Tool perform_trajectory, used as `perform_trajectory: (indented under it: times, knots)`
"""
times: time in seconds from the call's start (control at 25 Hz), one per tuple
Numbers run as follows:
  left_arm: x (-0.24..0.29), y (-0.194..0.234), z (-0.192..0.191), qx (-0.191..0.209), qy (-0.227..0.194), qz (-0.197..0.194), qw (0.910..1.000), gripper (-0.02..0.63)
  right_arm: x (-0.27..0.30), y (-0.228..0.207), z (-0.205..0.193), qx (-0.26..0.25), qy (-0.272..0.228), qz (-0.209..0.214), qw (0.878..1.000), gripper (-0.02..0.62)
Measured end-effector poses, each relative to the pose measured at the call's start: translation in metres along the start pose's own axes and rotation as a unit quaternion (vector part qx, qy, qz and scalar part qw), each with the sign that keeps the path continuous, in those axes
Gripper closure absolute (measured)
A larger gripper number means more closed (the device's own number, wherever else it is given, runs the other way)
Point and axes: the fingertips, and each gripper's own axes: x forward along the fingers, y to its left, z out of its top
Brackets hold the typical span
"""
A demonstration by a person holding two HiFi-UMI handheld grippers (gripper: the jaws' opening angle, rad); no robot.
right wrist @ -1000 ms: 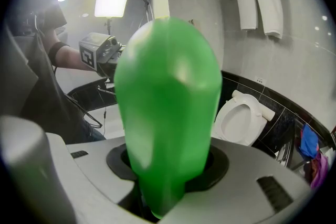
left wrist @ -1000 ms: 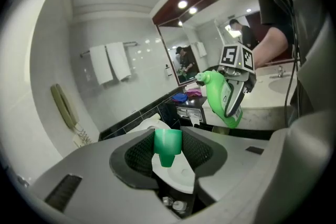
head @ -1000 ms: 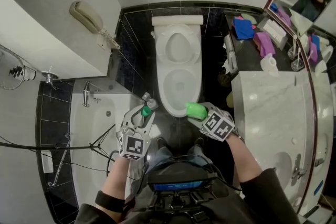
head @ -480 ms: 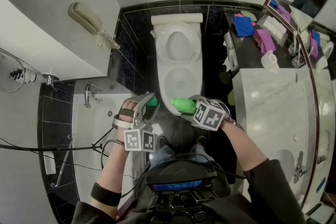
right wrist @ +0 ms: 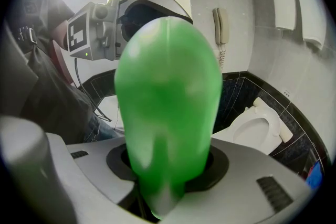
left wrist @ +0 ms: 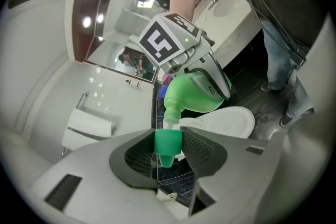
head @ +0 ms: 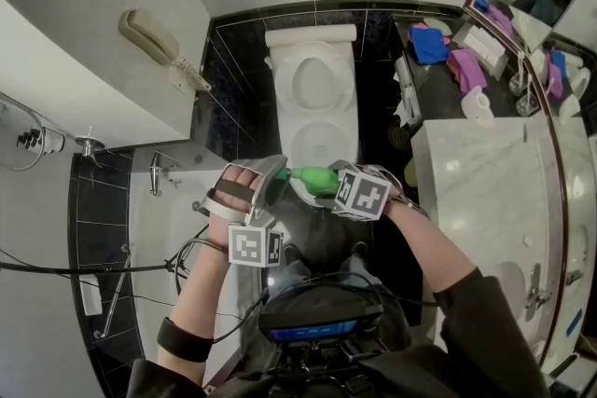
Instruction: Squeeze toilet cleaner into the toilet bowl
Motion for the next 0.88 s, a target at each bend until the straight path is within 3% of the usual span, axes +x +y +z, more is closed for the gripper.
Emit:
perform_trajectory:
  times: [0.28,0.6,0.88]
  knots:
    - [0.003,0.007,0.017,0.029,-0.015,0.006,0.9994,0.448,-0.005,0.0,0.005,0.011,0.004,-0.001,1.0,0.4]
    - [0.008,0.005,0.025,0.104,0.003,0.015,0.9945,0.448,-0.013,-0.001,-0.001,0.015,0.02,-0.004,1.0,0.4]
    - [0.01,0.007,0.029,0.076,0.001,0.014,0.997,0.446,-0.017,0.0,-0.002,0.014,0.019,0.001,1.0,0.402]
